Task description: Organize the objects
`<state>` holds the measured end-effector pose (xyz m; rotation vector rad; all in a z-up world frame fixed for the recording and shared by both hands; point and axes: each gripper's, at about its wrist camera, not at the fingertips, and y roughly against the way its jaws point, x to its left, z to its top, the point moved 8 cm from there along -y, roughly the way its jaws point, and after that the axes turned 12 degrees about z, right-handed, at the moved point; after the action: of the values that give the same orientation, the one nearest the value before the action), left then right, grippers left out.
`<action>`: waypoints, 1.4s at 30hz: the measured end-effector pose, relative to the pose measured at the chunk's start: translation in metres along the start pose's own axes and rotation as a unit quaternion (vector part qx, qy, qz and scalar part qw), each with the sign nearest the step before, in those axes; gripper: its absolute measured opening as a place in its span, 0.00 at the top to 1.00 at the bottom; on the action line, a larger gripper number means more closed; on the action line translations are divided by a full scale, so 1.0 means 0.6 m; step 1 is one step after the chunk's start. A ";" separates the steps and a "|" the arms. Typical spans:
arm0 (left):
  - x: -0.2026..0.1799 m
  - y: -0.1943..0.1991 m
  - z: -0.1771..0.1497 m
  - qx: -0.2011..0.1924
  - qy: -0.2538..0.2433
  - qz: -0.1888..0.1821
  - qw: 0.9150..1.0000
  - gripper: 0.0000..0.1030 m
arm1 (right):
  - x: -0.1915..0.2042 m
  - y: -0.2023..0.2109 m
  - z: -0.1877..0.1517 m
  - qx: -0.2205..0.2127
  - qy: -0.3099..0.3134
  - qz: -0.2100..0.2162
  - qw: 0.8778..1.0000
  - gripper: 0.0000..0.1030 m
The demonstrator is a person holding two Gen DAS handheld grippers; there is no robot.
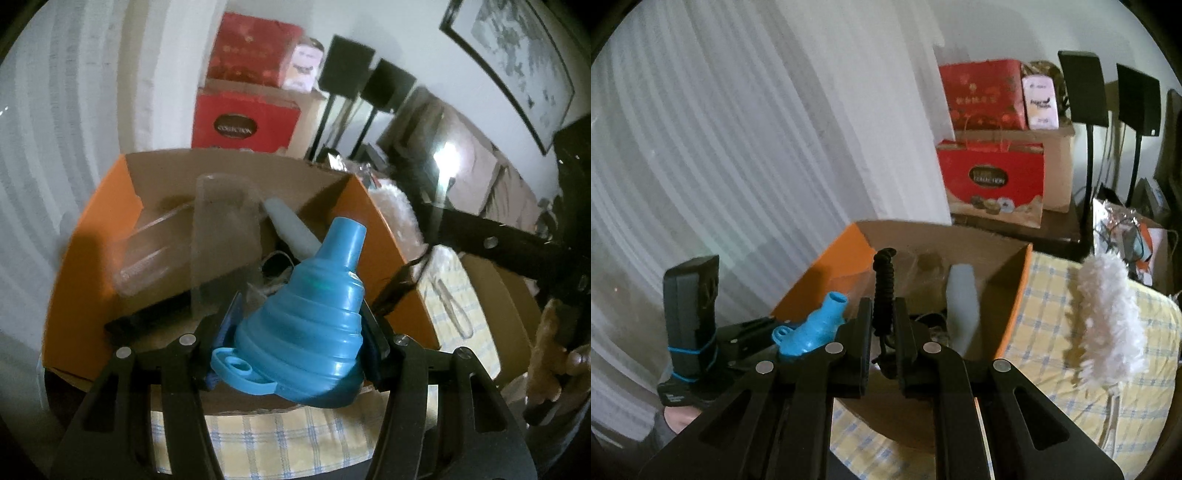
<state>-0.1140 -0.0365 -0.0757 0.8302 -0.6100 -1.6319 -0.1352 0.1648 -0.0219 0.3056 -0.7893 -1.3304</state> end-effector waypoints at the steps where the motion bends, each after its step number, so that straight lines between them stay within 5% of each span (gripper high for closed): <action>1: -0.007 -0.004 -0.006 0.004 -0.006 0.000 1.000 0.47 | -0.004 -0.007 -0.007 0.005 -0.002 -0.001 1.000 0.91; 14: -0.048 -0.050 -0.043 0.041 -0.051 0.027 0.997 0.47 | -0.081 -0.056 -0.083 0.061 -0.023 -0.065 0.996 0.91; 29: -0.031 -0.015 -0.015 0.008 -0.023 0.026 0.999 0.22 | -0.105 -0.041 -0.088 0.051 -0.040 -0.089 0.994 0.81; 38: -0.013 0.016 0.015 -0.028 -0.008 0.050 0.998 0.09 | -0.105 0.002 -0.068 0.018 -0.031 -0.124 0.992 0.67; 42: -0.013 0.025 0.021 -0.040 -0.002 0.056 0.998 0.05 | -0.111 0.020 -0.068 0.010 -0.031 -0.142 0.989 0.51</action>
<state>-0.1140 -0.0326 -0.0548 0.7208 -0.5798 -1.5464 -0.1015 0.2211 -0.0661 0.4047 -0.8335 -1.6071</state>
